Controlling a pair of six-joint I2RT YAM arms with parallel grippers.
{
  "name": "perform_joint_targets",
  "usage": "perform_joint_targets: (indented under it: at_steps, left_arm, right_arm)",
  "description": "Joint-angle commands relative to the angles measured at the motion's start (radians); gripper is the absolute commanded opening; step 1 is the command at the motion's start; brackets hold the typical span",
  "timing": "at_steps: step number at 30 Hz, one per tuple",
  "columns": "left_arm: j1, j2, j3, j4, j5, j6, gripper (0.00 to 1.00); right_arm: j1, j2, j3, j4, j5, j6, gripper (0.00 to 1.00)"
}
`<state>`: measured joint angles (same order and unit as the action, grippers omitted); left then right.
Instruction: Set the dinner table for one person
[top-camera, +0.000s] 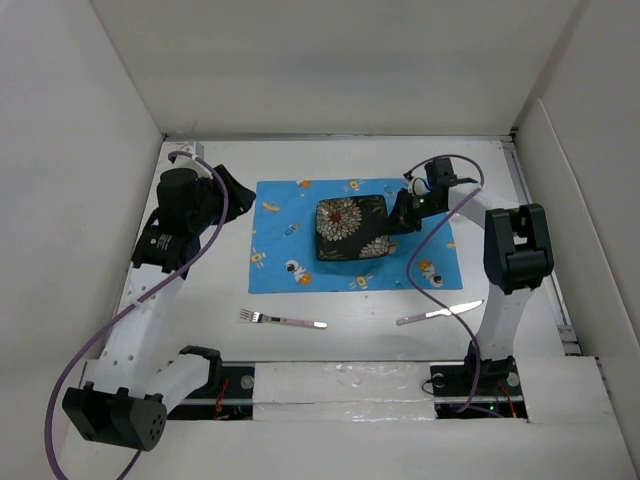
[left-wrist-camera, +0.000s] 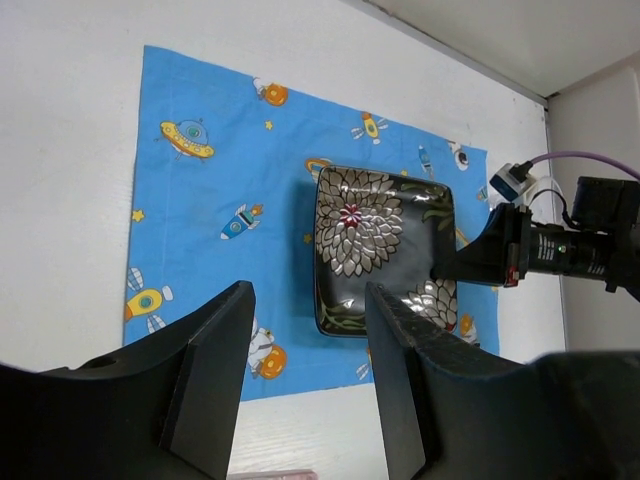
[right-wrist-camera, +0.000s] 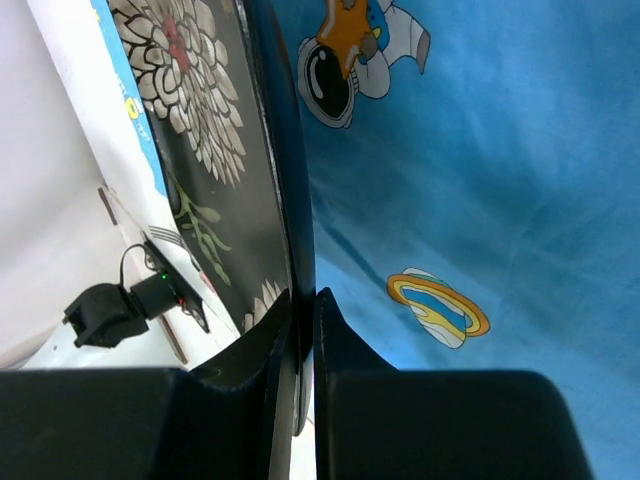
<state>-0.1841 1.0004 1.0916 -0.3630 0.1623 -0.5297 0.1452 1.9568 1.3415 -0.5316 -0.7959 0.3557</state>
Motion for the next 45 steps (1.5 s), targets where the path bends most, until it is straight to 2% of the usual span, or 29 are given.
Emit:
perform_joint_targets:
  at_steps: [1, 10, 13, 14, 17, 20, 24, 25, 26, 27, 28, 29, 31, 34, 37, 38, 39, 40, 41, 43, 45]
  left_arm:
    - [-0.006, 0.01, -0.001, 0.056, 0.014, 0.0, 0.44]
    - [-0.006, 0.027, -0.024, 0.068, 0.02, 0.016, 0.44]
    - [-0.006, 0.029, -0.036, 0.078, 0.028, 0.014, 0.44]
    - [-0.006, 0.029, -0.038, 0.084, 0.029, 0.014, 0.44]
    - [-0.006, 0.035, -0.039, 0.088, 0.037, 0.017, 0.44]
    - [-0.006, 0.041, -0.038, 0.088, 0.042, 0.023, 0.44]
    - [-0.006, 0.044, -0.026, 0.079, 0.051, 0.039, 0.41]
    - [-0.006, 0.044, -0.021, 0.078, 0.055, 0.048, 0.39]
    - [-0.006, 0.043, -0.019, 0.073, 0.057, 0.054, 0.37]
    - [-0.006, 0.044, -0.019, 0.073, 0.068, 0.068, 0.26]
    - [-0.006, 0.047, -0.019, 0.073, 0.075, 0.074, 0.19]
    - [-0.006, 0.049, -0.019, 0.072, 0.083, 0.082, 0.12]
    - [-0.006, 0.06, -0.021, 0.068, 0.097, 0.1, 0.0]
    - [-0.006, 0.063, -0.028, 0.059, 0.105, 0.115, 0.0]
    - [-0.006, 0.055, -0.036, 0.056, 0.111, 0.138, 0.0]
    - [-0.006, 0.055, -0.036, 0.055, 0.114, 0.152, 0.04]
    - [-0.006, 0.053, -0.038, 0.055, 0.115, 0.155, 0.09]
    - [-0.006, 0.053, -0.042, 0.055, 0.115, 0.158, 0.18]
    - [-0.006, 0.053, -0.045, 0.055, 0.115, 0.16, 0.22]
    - [-0.006, 0.072, -0.042, 0.058, 0.129, 0.16, 0.28]
    - [-0.006, 0.076, -0.042, 0.059, 0.137, 0.162, 0.28]
  right_arm:
    - [-0.002, -0.015, 0.03, 0.124, -0.132, 0.045, 0.0]
    - [0.017, 0.059, 0.068, 0.085, -0.062, 0.032, 0.0]
    - [0.017, 0.056, 0.047, 0.093, -0.034, 0.035, 0.11]
    - [0.017, 0.054, 0.044, 0.09, -0.026, 0.037, 0.22]
    - [0.017, 0.045, 0.067, 0.024, 0.027, 0.009, 0.39]
    - [0.017, 0.007, 0.114, -0.049, 0.115, -0.024, 0.48]
    - [-0.018, -0.085, 0.16, -0.116, 0.245, -0.04, 0.53]
    - [-0.031, -0.122, 0.182, -0.126, 0.262, -0.038, 0.53]
    - [-0.06, -0.142, 0.188, -0.128, 0.285, -0.034, 0.44]
    - [-0.099, -0.189, 0.192, -0.107, 0.338, -0.012, 0.1]
    - [-0.099, -0.19, 0.193, -0.107, 0.371, 0.008, 0.09]
    - [-0.143, -0.238, 0.174, -0.058, 0.404, 0.031, 0.0]
    - [-0.192, -0.285, 0.153, -0.012, 0.501, 0.098, 0.0]
    - [-0.272, -0.325, 0.128, 0.029, 0.676, 0.16, 0.0]
    - [-0.309, -0.308, 0.142, -0.002, 0.825, 0.16, 0.25]
    - [-0.309, -0.3, 0.143, -0.008, 0.852, 0.155, 0.4]
    - [-0.309, -0.274, 0.153, -0.014, 0.897, 0.149, 0.45]
    - [-0.318, -0.254, 0.163, -0.024, 0.908, 0.147, 0.49]
    - [-0.318, -0.23, 0.182, -0.065, 0.912, 0.149, 0.51]
    - [-0.329, -0.158, 0.231, -0.082, 0.894, 0.15, 0.49]
    - [-0.329, -0.142, 0.242, -0.077, 0.902, 0.15, 0.49]
